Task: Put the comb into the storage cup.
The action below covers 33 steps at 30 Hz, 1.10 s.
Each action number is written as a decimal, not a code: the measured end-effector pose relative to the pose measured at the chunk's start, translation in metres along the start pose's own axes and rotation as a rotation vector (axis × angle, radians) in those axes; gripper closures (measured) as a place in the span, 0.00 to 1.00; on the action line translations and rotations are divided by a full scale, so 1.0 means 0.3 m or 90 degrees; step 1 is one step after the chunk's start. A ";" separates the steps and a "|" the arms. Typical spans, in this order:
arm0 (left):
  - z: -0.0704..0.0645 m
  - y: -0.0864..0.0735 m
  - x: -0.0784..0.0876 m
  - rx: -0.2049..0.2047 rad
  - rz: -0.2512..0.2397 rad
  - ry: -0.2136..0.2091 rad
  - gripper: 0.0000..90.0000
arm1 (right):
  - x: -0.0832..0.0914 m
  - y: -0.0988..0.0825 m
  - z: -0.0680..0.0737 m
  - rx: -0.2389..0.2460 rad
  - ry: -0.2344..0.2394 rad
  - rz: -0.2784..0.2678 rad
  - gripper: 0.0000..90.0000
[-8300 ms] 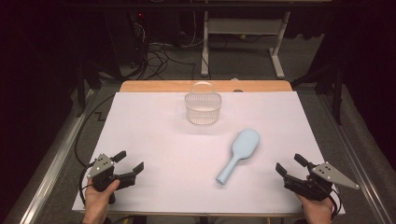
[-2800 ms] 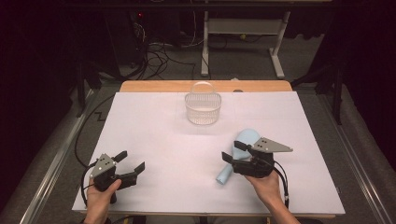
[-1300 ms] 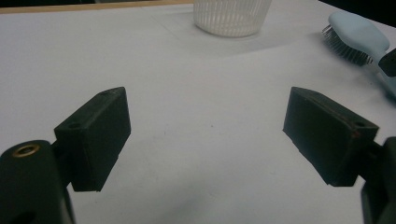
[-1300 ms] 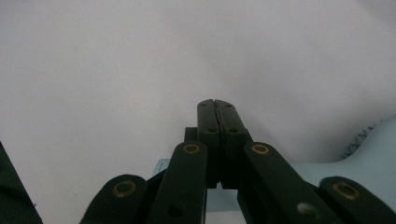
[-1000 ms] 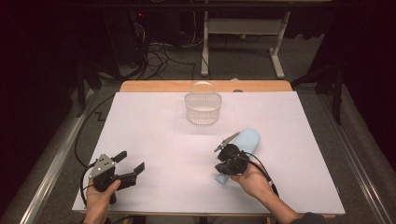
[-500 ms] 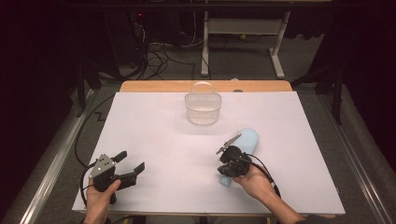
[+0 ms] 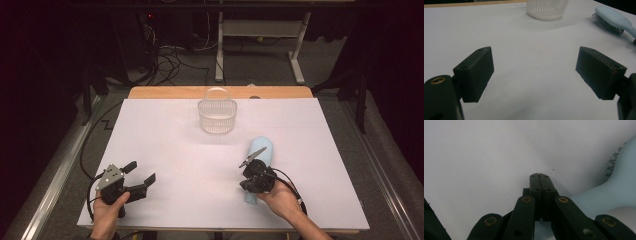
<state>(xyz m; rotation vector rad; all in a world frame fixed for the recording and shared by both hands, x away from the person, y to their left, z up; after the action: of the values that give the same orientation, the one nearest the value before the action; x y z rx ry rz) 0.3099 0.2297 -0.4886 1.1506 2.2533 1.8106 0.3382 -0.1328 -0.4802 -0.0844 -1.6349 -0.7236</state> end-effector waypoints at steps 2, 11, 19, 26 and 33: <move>0.000 0.001 -0.003 -0.001 0.000 -0.001 0.18 | 0.002 -0.008 0.002 -0.009 -0.002 -0.001 1.00; 0.000 0.004 -0.008 -0.002 0.000 -0.001 0.18 | 0.012 -0.040 -0.011 -0.017 -0.008 -0.001 1.00; -0.001 0.003 -0.007 -0.001 -0.001 0.000 0.18 | 0.028 -0.070 -0.029 -0.023 -0.019 0.000 1.00; 0.001 0.004 -0.007 0.000 -0.001 0.000 0.18 | 0.045 -0.096 -0.051 -0.037 -0.031 0.004 1.00; 0.000 0.004 -0.008 0.000 -0.001 0.001 0.18 | 0.065 -0.115 -0.074 -0.049 -0.049 0.008 1.00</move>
<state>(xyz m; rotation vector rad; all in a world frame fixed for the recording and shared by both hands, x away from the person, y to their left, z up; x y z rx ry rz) 0.3121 0.2284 -0.4886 1.1471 2.2536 1.8125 0.3379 -0.1779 -0.4758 -0.1794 -1.6785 -0.7827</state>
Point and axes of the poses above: each handheld gripper's, and its own axes: x roughly backward along the jaws, y roughly out of its top, z roughly to its left, the point moved 5 cm from there along -x, roughly forward along the jaws, and after that the axes turned 12 degrees about x, right-handed, at the moved point
